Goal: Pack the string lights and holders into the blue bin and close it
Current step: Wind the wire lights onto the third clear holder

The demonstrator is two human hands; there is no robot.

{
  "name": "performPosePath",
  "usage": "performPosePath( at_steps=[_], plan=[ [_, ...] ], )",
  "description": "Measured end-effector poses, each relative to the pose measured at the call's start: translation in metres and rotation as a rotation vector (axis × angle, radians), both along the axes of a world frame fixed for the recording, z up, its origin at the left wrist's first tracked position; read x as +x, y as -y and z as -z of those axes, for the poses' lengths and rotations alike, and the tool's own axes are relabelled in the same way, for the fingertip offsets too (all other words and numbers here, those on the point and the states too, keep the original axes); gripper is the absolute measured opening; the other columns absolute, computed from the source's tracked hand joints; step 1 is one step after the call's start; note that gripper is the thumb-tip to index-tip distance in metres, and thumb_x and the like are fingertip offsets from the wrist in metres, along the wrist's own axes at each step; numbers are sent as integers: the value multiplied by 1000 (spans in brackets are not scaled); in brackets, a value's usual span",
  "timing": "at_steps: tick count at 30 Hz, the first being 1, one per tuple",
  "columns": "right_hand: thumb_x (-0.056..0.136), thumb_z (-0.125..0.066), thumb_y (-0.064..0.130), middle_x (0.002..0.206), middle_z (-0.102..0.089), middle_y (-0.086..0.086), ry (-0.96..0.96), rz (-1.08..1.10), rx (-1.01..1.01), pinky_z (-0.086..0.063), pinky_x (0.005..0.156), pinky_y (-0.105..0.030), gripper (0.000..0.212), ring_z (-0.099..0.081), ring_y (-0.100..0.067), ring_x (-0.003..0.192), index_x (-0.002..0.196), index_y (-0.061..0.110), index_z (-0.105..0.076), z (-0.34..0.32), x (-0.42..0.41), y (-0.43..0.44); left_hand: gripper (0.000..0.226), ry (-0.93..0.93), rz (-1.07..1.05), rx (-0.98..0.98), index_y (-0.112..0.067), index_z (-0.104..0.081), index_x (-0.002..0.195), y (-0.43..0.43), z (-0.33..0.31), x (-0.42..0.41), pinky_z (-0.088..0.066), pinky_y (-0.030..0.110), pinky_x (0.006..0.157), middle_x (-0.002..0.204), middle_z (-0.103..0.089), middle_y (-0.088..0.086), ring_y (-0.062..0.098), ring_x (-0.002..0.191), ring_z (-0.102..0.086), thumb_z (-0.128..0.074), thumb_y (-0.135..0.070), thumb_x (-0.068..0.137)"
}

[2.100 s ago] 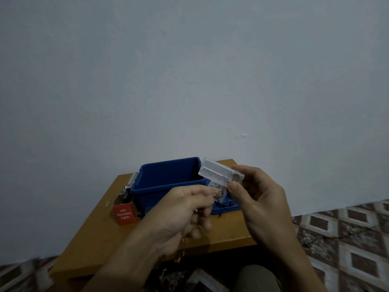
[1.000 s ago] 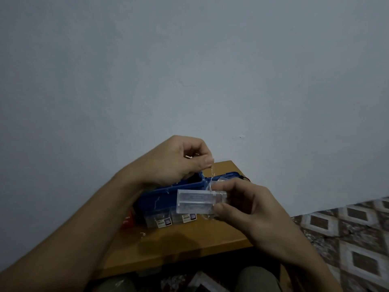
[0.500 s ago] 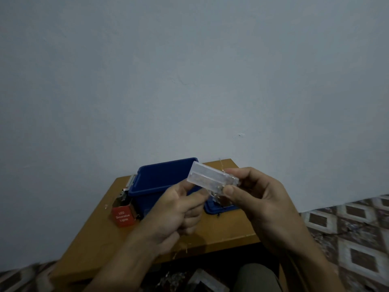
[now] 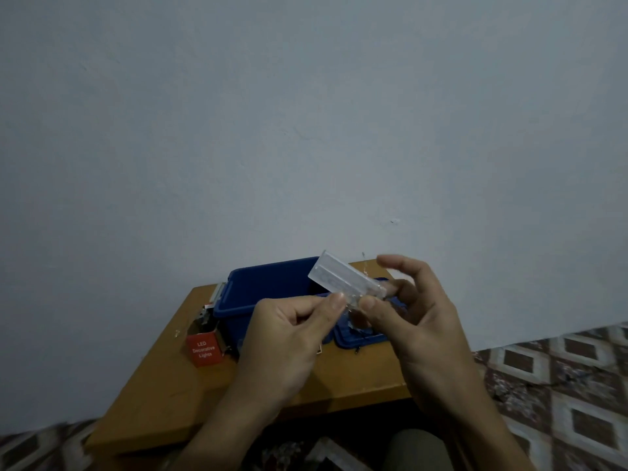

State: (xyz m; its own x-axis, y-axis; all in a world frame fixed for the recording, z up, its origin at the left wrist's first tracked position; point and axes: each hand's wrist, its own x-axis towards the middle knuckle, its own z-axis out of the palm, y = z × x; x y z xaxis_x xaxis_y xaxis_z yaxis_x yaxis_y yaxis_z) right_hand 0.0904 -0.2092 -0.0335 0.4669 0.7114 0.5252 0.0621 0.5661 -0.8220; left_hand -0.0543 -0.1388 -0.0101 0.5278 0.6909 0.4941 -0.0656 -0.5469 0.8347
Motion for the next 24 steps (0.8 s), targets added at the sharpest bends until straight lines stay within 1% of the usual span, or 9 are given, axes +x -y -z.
performPosePath(
  at_steps=[1,2,4,6,10,13,16,20,24],
  plan=[
    [85,-72,15,92,-65,-5,36,12,10,-61,74,-35,42,-71,-28,89,121,33,-60,-1,0,1,27,-5,-17,36,-30,-81,95,1,0,0,-58,51,68,78,-75,12,34,78,-70,-62,-48,86],
    [87,-71,15,93,-65,-3,74,25,18,-62,74,-35,43,-71,-26,90,123,35,-60,-1,-1,2,25,-1,-28,61,-32,-81,95,1,1,-1,-59,50,72,83,-77,7,31,84,-71,-62,-47,86],
    [90,-69,12,97,-69,1,119,28,29,-61,74,-31,40,-72,-21,94,123,32,-62,-3,-1,4,24,-2,-23,76,-28,-79,99,3,-1,-1,-60,32,72,90,-78,-7,12,89,-72,-63,-41,86],
    [91,-67,7,105,-72,1,134,5,28,-60,74,-27,35,-72,-18,98,120,26,-67,-4,-1,5,24,-13,13,74,-25,-78,101,5,-5,-2,-58,22,75,93,-77,-14,2,93,-71,-64,-36,84],
    [91,-67,6,104,-74,3,148,-4,1,-59,72,-23,29,-73,-14,96,116,20,-70,-5,1,7,18,-17,9,52,-34,-78,92,5,-7,-3,-61,29,75,87,-78,-6,8,86,-72,-66,-38,80],
    [88,-68,14,94,-73,7,172,2,-28,-59,72,-24,25,-73,-14,90,113,21,-69,-5,3,8,18,-22,9,31,-32,-78,92,4,-7,-3,-60,25,77,89,-78,-13,3,89,-72,-67,-37,79],
    [88,-69,16,97,-73,5,168,-9,-52,-61,74,-27,25,-73,-16,91,112,22,-70,-4,6,8,22,-64,20,24,-25,-80,95,2,-7,-3,-59,23,78,90,-78,-14,2,90,-72,-68,-36,81],
    [90,-67,18,101,-75,4,188,-7,-109,-60,74,-26,25,-73,-14,93,114,25,-70,-3,10,8,22,-134,-2,61,-23,-80,93,-2,-7,-1,-58,20,72,87,-77,-15,0,88,-71,-67,-37,83],
    [89,-68,35,107,-74,2,189,-56,-155,-62,81,-34,31,-73,-17,97,120,28,-68,-4,14,10,21,-182,-28,86,-24,-81,93,-6,-6,-2,-59,25,75,86,-77,-15,0,88,-70,-67,-38,84]
  ],
)
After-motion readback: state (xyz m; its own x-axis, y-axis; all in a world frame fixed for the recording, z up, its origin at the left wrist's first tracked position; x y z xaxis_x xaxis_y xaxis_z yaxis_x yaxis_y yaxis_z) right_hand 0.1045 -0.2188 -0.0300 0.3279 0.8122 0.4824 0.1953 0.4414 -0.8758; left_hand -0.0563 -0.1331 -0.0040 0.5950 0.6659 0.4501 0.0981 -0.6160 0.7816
